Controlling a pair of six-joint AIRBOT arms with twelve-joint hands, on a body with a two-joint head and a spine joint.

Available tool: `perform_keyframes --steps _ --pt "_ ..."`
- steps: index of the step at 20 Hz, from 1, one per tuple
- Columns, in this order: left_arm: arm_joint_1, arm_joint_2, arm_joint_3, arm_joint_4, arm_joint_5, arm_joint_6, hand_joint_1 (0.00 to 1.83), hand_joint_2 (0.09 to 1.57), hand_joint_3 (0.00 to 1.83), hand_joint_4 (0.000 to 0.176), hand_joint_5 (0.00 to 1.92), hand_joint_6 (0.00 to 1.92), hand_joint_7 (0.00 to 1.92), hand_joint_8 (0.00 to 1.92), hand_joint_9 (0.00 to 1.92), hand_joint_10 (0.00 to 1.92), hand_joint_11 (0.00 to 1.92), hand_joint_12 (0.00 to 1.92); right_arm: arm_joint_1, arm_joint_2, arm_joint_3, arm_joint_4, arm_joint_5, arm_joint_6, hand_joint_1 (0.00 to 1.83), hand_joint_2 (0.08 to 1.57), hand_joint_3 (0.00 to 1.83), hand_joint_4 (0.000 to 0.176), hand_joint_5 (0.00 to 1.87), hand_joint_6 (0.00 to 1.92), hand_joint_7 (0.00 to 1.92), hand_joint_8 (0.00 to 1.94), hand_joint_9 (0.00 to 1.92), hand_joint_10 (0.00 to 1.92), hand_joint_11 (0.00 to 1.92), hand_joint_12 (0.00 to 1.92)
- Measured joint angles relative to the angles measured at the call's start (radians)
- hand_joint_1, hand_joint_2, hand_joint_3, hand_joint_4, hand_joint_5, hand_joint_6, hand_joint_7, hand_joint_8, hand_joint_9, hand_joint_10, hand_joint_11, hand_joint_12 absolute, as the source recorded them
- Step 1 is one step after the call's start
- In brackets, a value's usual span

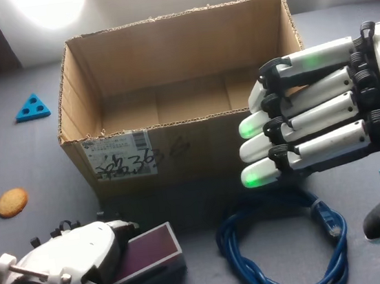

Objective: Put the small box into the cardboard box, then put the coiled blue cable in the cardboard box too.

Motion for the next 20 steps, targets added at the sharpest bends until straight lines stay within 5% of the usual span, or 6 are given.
perform_keyframes --steps 3,4,5,9,14,20 --pt "0.0 -0.002 0.0 -0.001 -0.005 0.0 1.27 1.24 0.0 0.0 0.73 0.02 0.79 0.02 0.73 0.06 0.2 0.95 0.0 0.0 0.0 0.0 0.0 0.0 0.73 1.01 0.01 0.0 0.44 0.0 0.5 0.0 0.5 0.01 0.09 1.01" --pt "0.0 -0.002 0.0 0.0 -0.006 0.0 1.33 1.23 0.0 0.0 0.68 1.03 0.85 0.98 0.69 1.24 0.28 1.08 0.0 0.0 0.0 0.0 0.0 0.0 0.76 1.0 0.0 0.0 0.45 0.01 0.51 0.0 0.5 0.01 0.1 1.01" --pt "0.0 -0.002 0.0 0.0 -0.007 0.0 1.33 1.25 0.0 0.0 0.64 1.24 0.8 1.29 0.63 1.55 0.32 1.16 0.0 0.0 0.0 0.0 0.0 -0.001 0.76 0.99 0.0 0.0 0.47 0.0 0.51 0.0 0.51 0.0 0.11 1.0" --pt "-0.001 -0.002 0.0 0.006 -0.009 0.0 1.35 1.19 0.0 0.0 0.89 0.89 0.82 1.33 0.71 1.53 0.53 1.38 0.0 0.0 0.0 0.0 0.0 -0.003 0.75 0.99 0.0 0.0 0.46 0.01 0.52 0.01 0.53 0.01 0.12 1.0" --pt "0.016 0.077 0.0 0.112 -0.016 0.024 1.25 1.16 0.0 0.0 0.94 0.89 0.87 1.33 0.75 1.27 0.55 1.42 0.0 0.0 0.0 0.0 0.0 -0.003 0.74 1.0 0.0 0.0 0.45 0.01 0.5 0.01 0.49 0.01 0.07 1.04" --pt "0.101 0.209 -0.011 0.195 -0.009 0.003 1.35 1.19 0.0 0.0 0.88 0.97 0.82 1.31 0.71 1.5 0.5 1.41 0.0 0.0 0.0 0.0 0.0 0.008 0.76 0.99 0.0 0.0 0.46 0.01 0.51 0.01 0.49 0.01 0.06 1.02"
